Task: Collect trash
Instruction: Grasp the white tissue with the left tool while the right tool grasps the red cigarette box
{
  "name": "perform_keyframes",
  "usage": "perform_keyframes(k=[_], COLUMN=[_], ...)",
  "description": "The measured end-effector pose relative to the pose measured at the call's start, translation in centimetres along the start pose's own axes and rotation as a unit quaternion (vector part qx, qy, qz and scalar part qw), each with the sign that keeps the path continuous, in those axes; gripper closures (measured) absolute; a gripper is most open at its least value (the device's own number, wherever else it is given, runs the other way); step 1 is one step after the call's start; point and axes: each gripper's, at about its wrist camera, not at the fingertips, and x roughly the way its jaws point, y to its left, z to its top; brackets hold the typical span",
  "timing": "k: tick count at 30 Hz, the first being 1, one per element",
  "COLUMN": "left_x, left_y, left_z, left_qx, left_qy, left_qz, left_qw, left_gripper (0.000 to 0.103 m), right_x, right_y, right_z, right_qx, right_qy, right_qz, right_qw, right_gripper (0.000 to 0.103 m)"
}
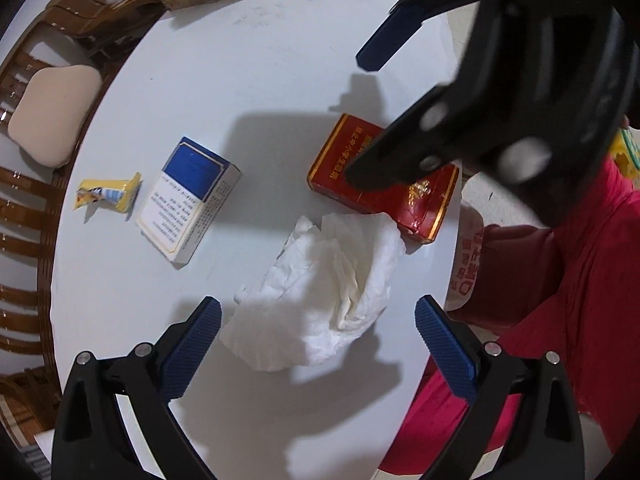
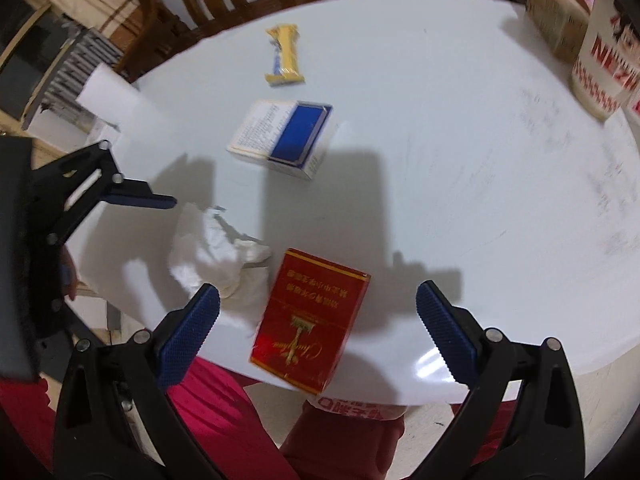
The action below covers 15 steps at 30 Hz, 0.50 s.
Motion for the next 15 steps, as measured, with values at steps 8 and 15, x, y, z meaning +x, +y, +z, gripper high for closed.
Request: perform_keyframes(k=[8, 15], left_x=[1.7, 2.6], left_y=[0.4, 0.3], left_z=[0.6, 0.8], left_qx=[0.015, 0.021], left_qy=[0.008, 0.015], left_qz=[0.002, 0.014], left_qw=[0.9999, 0.9996], left_gripper=[0.008, 0.008], right_x=[2.5, 3.3], right_y=[-0.5, 0.7], right_z=[-1.0, -1.8], right_qx=[0.023, 0.001], right_qy=[-0.012, -0.041], right_qz=[-0.053, -0.115], right_qw=[0.998, 0.992], right_gripper=[0.007, 0.016])
